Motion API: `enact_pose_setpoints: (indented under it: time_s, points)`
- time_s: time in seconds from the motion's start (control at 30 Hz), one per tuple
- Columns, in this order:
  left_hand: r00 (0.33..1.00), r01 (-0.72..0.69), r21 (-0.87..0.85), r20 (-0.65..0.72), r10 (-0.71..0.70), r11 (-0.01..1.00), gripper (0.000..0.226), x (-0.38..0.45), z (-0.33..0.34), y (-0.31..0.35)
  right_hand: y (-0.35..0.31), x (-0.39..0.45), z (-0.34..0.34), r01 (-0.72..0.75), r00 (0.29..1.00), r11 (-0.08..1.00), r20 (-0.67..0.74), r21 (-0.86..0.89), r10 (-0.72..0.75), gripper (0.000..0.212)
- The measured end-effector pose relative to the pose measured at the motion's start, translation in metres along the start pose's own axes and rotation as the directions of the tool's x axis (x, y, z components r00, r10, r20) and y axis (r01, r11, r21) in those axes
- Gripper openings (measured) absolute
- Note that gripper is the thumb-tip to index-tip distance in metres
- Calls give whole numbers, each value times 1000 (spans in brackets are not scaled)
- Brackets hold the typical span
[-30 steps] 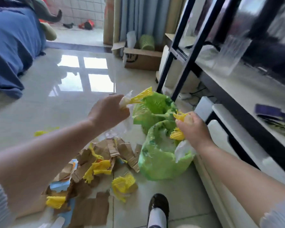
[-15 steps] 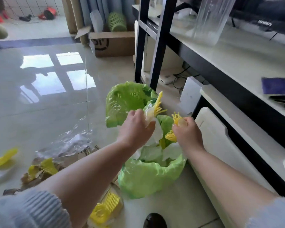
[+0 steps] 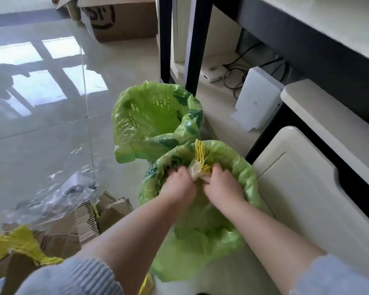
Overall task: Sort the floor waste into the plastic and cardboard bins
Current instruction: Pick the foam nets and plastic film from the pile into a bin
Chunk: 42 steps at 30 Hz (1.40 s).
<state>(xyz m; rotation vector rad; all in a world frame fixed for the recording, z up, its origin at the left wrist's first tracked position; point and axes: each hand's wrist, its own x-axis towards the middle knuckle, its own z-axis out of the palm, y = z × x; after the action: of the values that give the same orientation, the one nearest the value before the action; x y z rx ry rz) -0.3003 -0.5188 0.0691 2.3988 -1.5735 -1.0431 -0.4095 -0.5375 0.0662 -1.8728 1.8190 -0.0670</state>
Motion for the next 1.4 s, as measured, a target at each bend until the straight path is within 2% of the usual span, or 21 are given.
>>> enact_pose_setpoints:
  time_s: [0.07,0.17,0.3,0.47,0.53,0.63,0.7,0.77,0.87,0.97,1.03,1.13,1.27,1.33,1.4]
  points:
    - [997,-23,29,78,20,999,49,5,10,-3,3,2,5,12,996,996,88,-90,-4,41]
    - [981,2,95,193,-20,995,74,6,21,-5,8,2,11,33,977,985,212,-172,4,48]
    - [972,-47,169,235,6,985,91,1,19,-5,6,-4,4,66,961,982,275,-175,-16,54]
    - [967,-218,240,184,177,946,78,-23,-25,-3,4,-29,-28,149,972,979,205,-137,-119,63]
    - [938,-340,182,140,318,923,72,-42,-54,-5,0,-47,-44,200,973,976,137,-87,-187,69]
    - [892,-451,53,6,451,891,47,-82,-101,-22,-18,-79,-67,338,941,940,10,53,-339,57]
    - [897,-438,-49,-84,433,898,36,-112,-125,-48,-40,-105,-72,443,896,887,-43,133,-441,46]
    - [911,-398,-125,-172,375,909,27,-140,-139,-85,-66,-132,-65,533,842,822,-33,202,-538,39]
    - [945,-296,-261,-218,242,919,14,-181,-144,-152,-100,-172,-32,632,741,725,62,274,-669,35]
    - [968,-184,-299,-223,119,936,13,-220,-135,-223,-121,-202,14,687,666,680,151,255,-730,34]
    - [975,-113,-316,-218,43,942,14,-241,-124,-267,-124,-211,44,700,652,684,208,205,-729,34]
    - [986,-12,-341,-161,-46,940,12,-263,-103,-321,-116,-212,85,684,669,724,322,84,-670,36]
    - [993,39,-266,-95,-66,963,11,-267,-80,-366,-96,-208,126,638,692,767,487,-69,-532,57]
    - [991,19,-191,-125,-44,981,14,-255,-68,-377,-87,-202,143,669,674,731,523,-133,-522,68]
    - [987,-28,-89,-162,14,996,25,-238,-55,-380,-80,-195,161,745,620,632,573,-214,-536,75]
